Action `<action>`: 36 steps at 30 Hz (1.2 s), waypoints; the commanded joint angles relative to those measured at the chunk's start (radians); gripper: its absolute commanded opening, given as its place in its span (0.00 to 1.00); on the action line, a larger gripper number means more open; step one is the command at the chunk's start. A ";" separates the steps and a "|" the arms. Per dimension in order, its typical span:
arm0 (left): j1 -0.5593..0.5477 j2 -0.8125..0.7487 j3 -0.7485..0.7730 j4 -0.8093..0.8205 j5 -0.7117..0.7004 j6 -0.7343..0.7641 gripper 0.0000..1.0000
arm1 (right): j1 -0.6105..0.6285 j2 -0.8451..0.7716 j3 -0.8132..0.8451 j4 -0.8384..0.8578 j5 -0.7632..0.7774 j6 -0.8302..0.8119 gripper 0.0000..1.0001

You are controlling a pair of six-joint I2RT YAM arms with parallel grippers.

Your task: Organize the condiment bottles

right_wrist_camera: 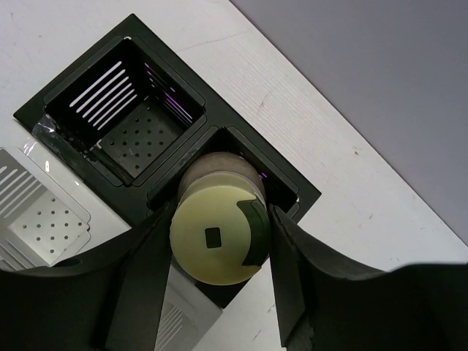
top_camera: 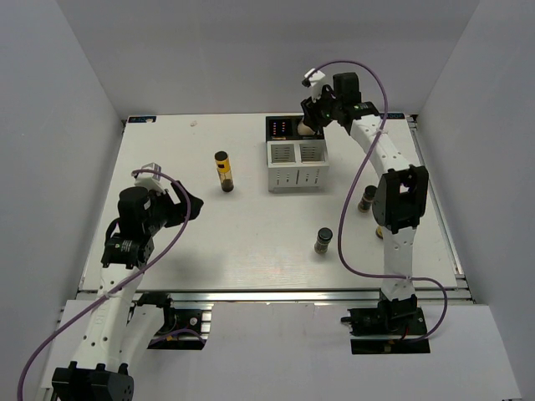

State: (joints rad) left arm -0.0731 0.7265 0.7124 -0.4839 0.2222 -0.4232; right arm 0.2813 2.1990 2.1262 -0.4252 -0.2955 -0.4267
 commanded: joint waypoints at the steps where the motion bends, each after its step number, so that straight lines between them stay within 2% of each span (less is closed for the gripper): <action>1: 0.006 -0.003 -0.011 0.033 0.019 0.004 0.93 | -0.001 -0.001 0.024 0.011 0.006 -0.037 0.00; 2: 0.006 0.001 -0.011 0.036 0.020 0.003 0.93 | 0.002 0.005 0.028 0.008 0.002 -0.038 0.01; 3: 0.006 0.004 -0.010 0.036 0.020 0.001 0.93 | 0.004 0.017 0.031 0.005 0.001 -0.040 0.07; 4: 0.006 0.005 -0.007 0.036 0.020 0.003 0.93 | 0.007 0.024 0.038 0.003 0.001 -0.038 0.16; 6: 0.006 0.013 -0.001 0.034 0.019 0.004 0.93 | 0.009 0.042 0.040 0.008 0.004 -0.027 0.25; 7: 0.006 0.011 0.004 0.031 0.017 0.006 0.94 | 0.009 0.047 0.043 0.009 0.006 -0.023 0.34; 9: 0.006 0.013 0.009 0.030 0.013 0.008 0.94 | 0.009 0.060 0.046 0.014 0.013 -0.017 0.46; 21: 0.006 0.083 0.045 0.097 0.035 0.008 0.98 | 0.010 0.051 0.051 0.036 0.006 0.019 0.72; 24: 0.006 0.114 0.067 0.116 0.048 0.012 0.98 | 0.009 0.025 0.048 0.032 -0.007 0.029 0.74; 29: -0.004 0.183 0.108 0.154 0.051 0.012 0.95 | 0.001 -0.097 0.017 0.028 -0.062 0.103 0.70; 32: -0.046 0.215 0.137 0.171 0.006 0.018 0.89 | -0.016 -0.230 -0.087 0.065 -0.122 0.155 0.63; 33: -0.063 0.226 0.153 0.177 -0.009 0.020 0.88 | -0.022 -0.266 -0.119 0.072 -0.135 0.160 0.55; 34: -0.083 0.238 0.163 0.176 -0.030 0.026 0.88 | -0.024 -0.331 -0.187 0.083 -0.155 0.161 0.52; 36: -0.160 0.280 0.186 0.163 -0.110 0.037 0.87 | -0.027 -0.395 -0.251 0.085 -0.177 0.148 0.49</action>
State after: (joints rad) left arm -0.1593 0.9760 0.8429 -0.3447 0.1951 -0.4114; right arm 0.2676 1.9514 1.9251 -0.4019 -0.3939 -0.3065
